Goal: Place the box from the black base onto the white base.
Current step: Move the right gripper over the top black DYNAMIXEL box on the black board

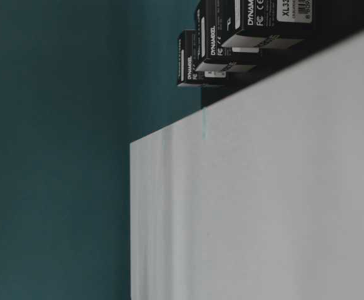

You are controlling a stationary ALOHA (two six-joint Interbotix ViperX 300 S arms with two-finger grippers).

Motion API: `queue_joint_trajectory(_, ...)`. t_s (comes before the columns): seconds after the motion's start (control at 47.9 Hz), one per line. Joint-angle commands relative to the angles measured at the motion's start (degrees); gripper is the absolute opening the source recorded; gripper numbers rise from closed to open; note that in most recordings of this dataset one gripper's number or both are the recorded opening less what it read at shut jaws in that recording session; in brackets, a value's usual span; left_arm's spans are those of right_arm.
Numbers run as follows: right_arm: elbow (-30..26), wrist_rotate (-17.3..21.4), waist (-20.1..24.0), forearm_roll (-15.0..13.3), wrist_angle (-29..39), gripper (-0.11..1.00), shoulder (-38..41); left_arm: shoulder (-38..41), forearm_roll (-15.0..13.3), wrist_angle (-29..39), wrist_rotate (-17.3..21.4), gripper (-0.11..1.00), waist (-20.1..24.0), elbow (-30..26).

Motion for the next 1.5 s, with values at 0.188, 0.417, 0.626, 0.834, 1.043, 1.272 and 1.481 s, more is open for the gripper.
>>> queue_joint_trajectory(0.188,-10.63,0.70,-11.78,3.69,25.66,0.00,-0.35,-3.60,0.70,12.30,-0.70,-0.04,1.32,-7.03)
queue_joint_trajectory(0.417,-16.17,-0.26,-22.24,0.44,47.99,0.01,-0.35,-7.47,0.70,16.44,-0.70,-0.06,1.32,-8.00)
queue_joint_trajectory(0.626,-18.02,-6.68,-24.96,-1.05,54.67,0.01,1.58,-8.26,0.70,17.05,-0.88,-0.06,1.32,-8.35)
queue_joint_trajectory(0.834,-19.86,-10.11,-30.32,-0.97,59.15,0.02,7.38,-8.35,0.70,17.84,-1.05,-0.06,1.32,-8.35)
queue_joint_trajectory(1.043,-21.18,-19.51,-35.86,2.81,57.83,0.12,13.89,-8.61,0.70,18.02,-1.05,-0.06,1.41,-8.53)
queue_joint_trajectory(1.272,-25.66,-38.58,-42.36,20.13,59.85,0.27,23.82,-8.96,0.70,18.81,-1.14,-0.06,1.41,-8.70)
queue_joint_trajectory(1.481,-31.46,-54.14,-47.72,32.08,68.64,0.28,31.82,-9.40,0.70,19.34,-1.32,-0.06,1.41,-8.88)
